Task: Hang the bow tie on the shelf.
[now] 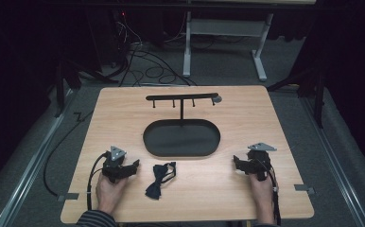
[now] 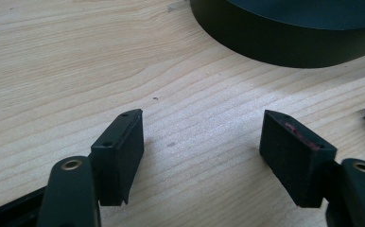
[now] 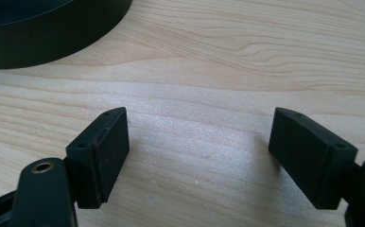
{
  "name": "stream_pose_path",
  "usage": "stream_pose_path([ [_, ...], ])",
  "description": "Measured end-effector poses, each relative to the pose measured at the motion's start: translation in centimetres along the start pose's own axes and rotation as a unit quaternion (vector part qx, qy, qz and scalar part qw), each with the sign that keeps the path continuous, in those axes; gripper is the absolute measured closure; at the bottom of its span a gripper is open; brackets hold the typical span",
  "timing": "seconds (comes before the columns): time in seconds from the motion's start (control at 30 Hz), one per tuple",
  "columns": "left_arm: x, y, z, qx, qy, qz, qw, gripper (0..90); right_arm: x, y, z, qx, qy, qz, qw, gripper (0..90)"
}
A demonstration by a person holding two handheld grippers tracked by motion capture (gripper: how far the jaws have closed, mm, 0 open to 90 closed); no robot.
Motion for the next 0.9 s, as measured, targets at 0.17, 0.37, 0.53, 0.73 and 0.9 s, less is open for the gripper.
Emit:
stream_pose_path([
  [0.17,-0.3,-0.1,0.1,0.000,0.002,0.002,1.0000,36.3,0.0,0.0,0.0,0.001,0.000,0.000,1.0000,22.0],
  [0.37,-0.4,-0.1,0.3,0.001,-0.001,-0.002,1.0000,38.8,0.0,0.0,0.0,0.000,0.000,0.000,1.0000,21.9],
  [0.53,-1.1,0.3,0.2,-0.013,-0.010,0.009,0.9998,39.9,0.0,0.0,0.0,0.000,-0.001,0.000,1.0000,22.0],
  [0.73,-2.2,1.1,0.5,-0.027,-0.024,0.028,0.9990,40.3,0.0,0.0,0.0,0.000,0.000,0.000,1.0000,21.8],
  [0.9,-2.8,2.0,1.0,-0.033,-0.042,0.039,0.9978,40.8,0.0,0.0,0.0,0.000,0.000,0.000,1.0000,21.8],
])
Point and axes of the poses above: each handheld gripper's, and its own axes: x roughly forward along the jaws, y roughly out of its top, z roughly to its right, the point moved 6 cm from there along x, roughly forward along the jaws, and after that the axes turned 4 degrees about z, right-handed, at the moved point
